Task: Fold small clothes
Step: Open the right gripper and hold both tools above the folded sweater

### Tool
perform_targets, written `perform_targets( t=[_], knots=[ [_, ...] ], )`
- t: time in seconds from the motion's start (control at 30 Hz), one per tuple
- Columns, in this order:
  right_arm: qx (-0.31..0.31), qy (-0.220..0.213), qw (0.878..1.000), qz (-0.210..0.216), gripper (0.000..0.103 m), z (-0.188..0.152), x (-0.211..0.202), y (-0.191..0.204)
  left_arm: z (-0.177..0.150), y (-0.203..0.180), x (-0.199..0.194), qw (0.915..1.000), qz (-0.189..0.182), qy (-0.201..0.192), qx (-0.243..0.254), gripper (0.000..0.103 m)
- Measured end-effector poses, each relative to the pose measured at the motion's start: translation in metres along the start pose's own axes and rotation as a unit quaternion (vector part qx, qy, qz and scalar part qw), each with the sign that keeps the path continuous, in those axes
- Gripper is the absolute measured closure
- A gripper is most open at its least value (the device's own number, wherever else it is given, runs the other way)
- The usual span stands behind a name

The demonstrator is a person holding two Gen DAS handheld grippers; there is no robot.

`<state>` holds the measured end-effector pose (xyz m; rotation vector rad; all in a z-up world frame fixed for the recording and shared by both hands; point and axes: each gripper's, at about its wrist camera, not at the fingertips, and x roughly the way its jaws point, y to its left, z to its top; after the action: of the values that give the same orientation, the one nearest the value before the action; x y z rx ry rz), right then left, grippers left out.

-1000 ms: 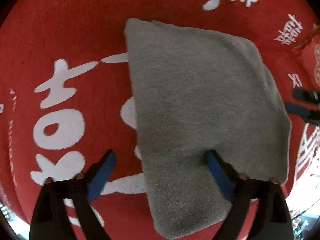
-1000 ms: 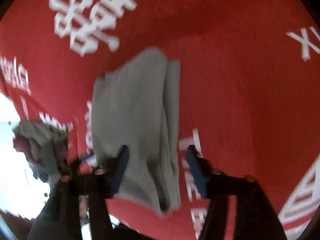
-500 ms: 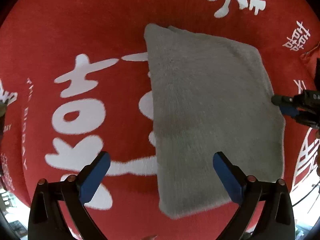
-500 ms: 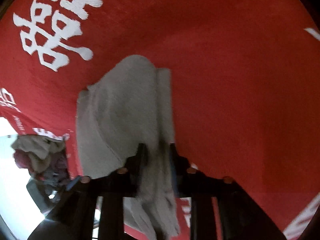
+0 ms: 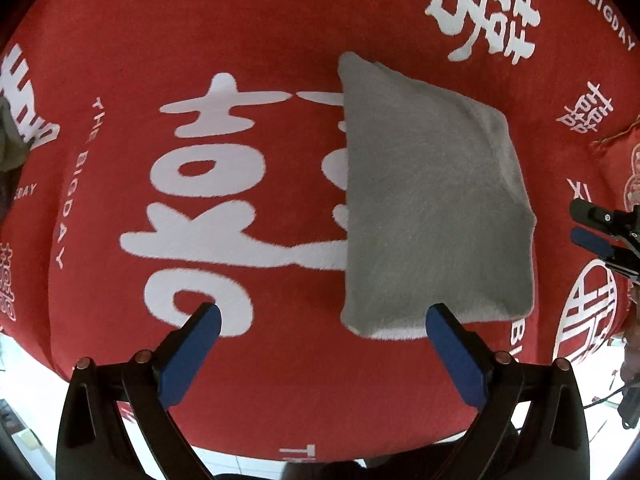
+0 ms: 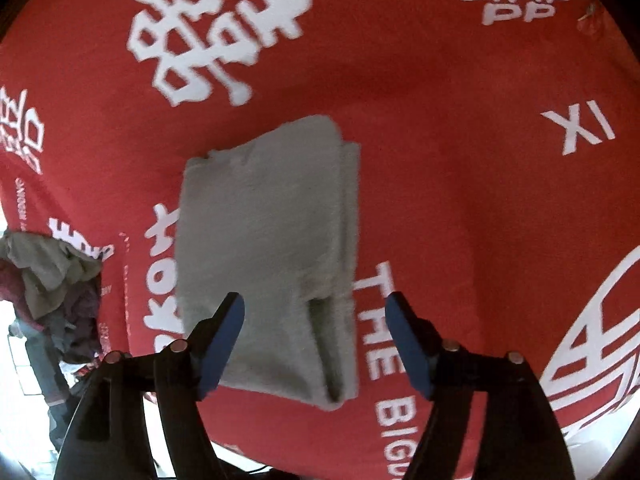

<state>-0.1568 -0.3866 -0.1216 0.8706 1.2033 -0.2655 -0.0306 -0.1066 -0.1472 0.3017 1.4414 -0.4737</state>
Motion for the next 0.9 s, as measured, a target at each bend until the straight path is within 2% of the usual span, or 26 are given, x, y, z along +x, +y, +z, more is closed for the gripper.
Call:
perform_targets(
  t=[0.03,0.2,0.4,0.53,0.73,0.9],
  knots=[
    [-0.004,0.001,1.000,0.004,0.023,-0.003,0.002,0.009,-0.003,0.002,-0.001,1.0000,-0.001,-0.001,-0.001,0.000],
    [-0.022,-0.012,1.000,0.010,0.022,-0.020,0.005,0.036,-0.021,0.021,0.001,1.0000,-0.002,0.003,-0.006,0.000],
    [-0.030,0.004,1.000,0.003,0.022,-0.042,0.015,0.057,-0.048,0.049,-0.014,0.9998,-0.006,-0.009,-0.018,0.000],
    [-0.036,0.006,0.999,0.005,0.022,-0.058,0.018,0.070,-0.064,0.064,-0.027,0.9994,0.015,-0.030,-0.007,0.000],
    [-0.027,0.011,1.000,0.009,0.022,-0.078,0.022,0.070,-0.075,0.080,-0.018,0.9995,0.022,-0.017,-0.017,0.000],
    [-0.015,0.017,1.000,0.005,0.022,-0.077,0.024,0.055,-0.069,0.072,-0.004,0.9994,0.031,-0.006,-0.013,0.000]
  ],
)
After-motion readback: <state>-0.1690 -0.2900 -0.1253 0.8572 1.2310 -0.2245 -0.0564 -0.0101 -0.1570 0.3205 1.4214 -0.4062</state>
